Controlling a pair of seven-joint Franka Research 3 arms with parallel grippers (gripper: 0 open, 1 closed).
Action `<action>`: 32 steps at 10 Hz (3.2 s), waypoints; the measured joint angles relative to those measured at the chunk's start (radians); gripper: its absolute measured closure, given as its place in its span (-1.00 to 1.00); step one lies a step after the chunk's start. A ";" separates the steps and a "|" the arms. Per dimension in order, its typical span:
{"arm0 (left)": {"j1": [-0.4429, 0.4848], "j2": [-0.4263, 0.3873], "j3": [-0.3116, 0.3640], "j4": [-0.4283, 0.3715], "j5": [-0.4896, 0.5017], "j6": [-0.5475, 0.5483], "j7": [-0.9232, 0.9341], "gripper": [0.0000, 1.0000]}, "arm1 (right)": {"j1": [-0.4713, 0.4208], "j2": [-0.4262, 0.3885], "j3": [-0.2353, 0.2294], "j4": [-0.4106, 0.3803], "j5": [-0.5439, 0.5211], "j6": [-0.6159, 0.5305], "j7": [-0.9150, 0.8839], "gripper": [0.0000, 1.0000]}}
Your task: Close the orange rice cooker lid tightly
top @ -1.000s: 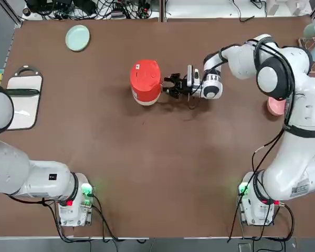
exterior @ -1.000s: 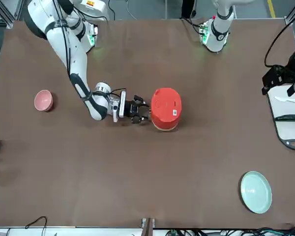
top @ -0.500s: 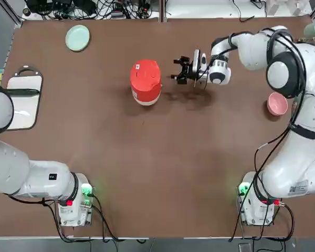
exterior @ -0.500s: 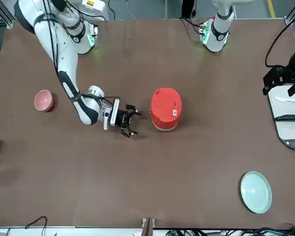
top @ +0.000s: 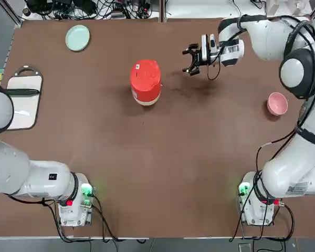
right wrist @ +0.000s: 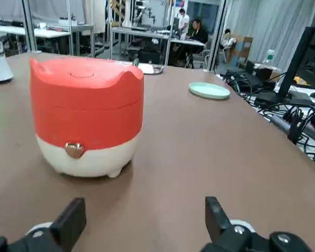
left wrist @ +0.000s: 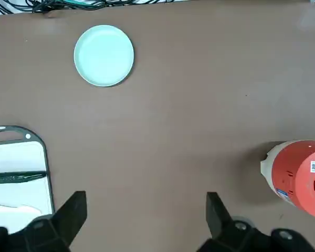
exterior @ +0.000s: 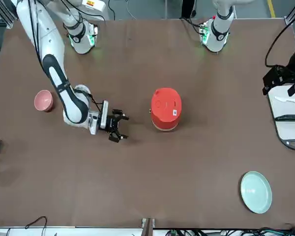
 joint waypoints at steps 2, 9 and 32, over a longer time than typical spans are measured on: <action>0.000 0.000 0.000 0.000 0.000 0.000 0.000 -1.00 | -0.022 0.000 0.000 0.026 -0.131 0.016 0.124 -1.00; -0.005 0.000 -0.004 0.001 0.000 -0.049 0.000 -1.00 | -0.087 -0.011 0.003 0.152 -0.550 0.027 0.793 -1.00; -0.008 0.007 -0.014 -0.005 -0.009 -0.145 0.000 -1.00 | -0.230 -0.049 0.091 0.650 -1.459 -0.697 2.426 -1.00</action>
